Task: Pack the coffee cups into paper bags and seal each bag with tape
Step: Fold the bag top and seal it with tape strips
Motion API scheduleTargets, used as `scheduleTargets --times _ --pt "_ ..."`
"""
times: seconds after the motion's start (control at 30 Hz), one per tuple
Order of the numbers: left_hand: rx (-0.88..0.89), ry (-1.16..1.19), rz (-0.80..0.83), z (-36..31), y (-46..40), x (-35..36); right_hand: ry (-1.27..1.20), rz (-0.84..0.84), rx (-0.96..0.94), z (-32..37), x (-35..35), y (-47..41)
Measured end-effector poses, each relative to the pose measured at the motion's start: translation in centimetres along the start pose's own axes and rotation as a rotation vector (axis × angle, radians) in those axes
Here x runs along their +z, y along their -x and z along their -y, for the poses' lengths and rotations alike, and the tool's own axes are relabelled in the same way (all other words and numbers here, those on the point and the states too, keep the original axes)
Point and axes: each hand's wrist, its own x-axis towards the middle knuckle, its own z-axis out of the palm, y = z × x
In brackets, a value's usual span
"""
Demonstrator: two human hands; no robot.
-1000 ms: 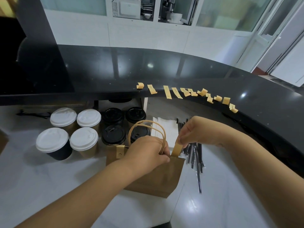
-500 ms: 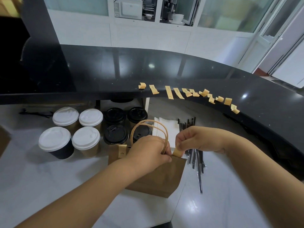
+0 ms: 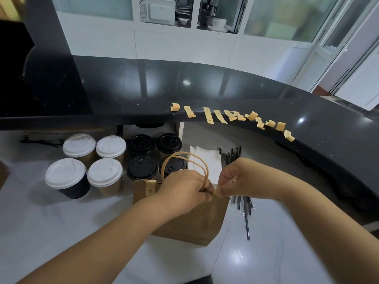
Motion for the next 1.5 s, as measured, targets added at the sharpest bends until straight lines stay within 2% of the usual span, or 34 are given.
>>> scheduleTargets --times 0.1,0.23,0.43,0.57,1.1,1.27,1.4,1.5 --pt "-0.016 0.03 0.024 0.2 -0.1 0.1 0.162 -0.176 0.0 0.6 0.8 1.0" --pt "-0.037 0.067 0.067 0.3 -0.3 0.0 0.486 -0.526 -0.125 0.1 4.1 2.0" --pt "-0.036 0.091 0.117 0.4 -0.5 -0.1 0.528 -0.921 -0.234 -1.4 9.8 2.5" --pt "0.003 0.089 0.179 0.6 -0.6 -0.4 0.574 -1.076 -0.258 -2.4 11.9 2.3" --pt "-0.011 0.041 0.216 0.1 -0.7 -0.7 0.578 -1.154 -0.361 -4.9 13.2 0.9" --pt "-0.019 0.064 0.213 0.1 -0.6 -0.8 0.567 -1.089 -0.424 -5.5 14.4 1.1" --pt "-0.031 0.094 0.216 0.0 -0.5 -0.8 0.435 -1.11 -0.472 -5.9 14.9 1.9" --pt "-0.048 0.098 0.232 -0.1 -0.5 -1.0 0.156 -1.177 -0.363 -6.2 13.8 1.9"
